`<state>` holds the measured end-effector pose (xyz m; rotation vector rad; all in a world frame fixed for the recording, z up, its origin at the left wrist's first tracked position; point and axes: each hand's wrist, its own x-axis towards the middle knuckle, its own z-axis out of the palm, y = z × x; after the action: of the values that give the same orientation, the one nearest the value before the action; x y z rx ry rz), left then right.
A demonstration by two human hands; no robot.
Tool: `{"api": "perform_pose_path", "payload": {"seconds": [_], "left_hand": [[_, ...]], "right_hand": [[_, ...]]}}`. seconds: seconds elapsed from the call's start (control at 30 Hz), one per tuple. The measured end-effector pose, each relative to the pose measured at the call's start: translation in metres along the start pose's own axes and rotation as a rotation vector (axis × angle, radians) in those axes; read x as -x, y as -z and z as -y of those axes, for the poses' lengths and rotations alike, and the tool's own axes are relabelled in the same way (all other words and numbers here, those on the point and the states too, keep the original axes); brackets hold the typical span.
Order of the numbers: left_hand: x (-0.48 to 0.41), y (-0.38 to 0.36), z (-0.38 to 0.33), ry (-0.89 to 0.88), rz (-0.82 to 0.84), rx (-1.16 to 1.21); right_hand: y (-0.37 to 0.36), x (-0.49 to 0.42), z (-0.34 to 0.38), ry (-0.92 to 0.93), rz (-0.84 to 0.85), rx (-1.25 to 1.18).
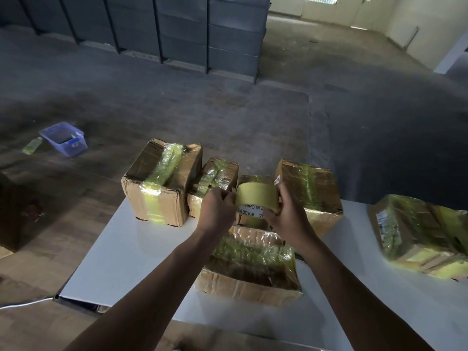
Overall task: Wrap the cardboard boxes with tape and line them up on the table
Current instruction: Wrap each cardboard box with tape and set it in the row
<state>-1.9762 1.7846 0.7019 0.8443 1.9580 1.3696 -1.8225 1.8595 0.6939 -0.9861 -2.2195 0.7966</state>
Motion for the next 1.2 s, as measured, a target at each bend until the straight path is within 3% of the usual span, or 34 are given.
{"api": "perform_pose_path", "payload": {"seconds": [0.4, 0.9, 1.1, 1.2], "left_hand": [[-0.005, 0.014, 0.018, 0.128, 0.038, 0.058], [-0.011, 0.054, 0.087, 0.289, 0.002, -0.009], [-0.027, 0.063, 0.104, 0.504, 0.086, 0.103], [-0.031, 0.063, 0.111, 0.600, 0.105, 0.137]], "right_hand": [[-0.005, 0.004, -0.003, 0.121, 0.095, 0.217], [-0.041, 0.013, -0.017, 0.115, 0.518, 0.389], [-0.052, 0.003, -0.007, 0.004, 0.540, 0.260], [-0.057, 0.001, -0.002, 0.037, 0.541, 0.269]]}}
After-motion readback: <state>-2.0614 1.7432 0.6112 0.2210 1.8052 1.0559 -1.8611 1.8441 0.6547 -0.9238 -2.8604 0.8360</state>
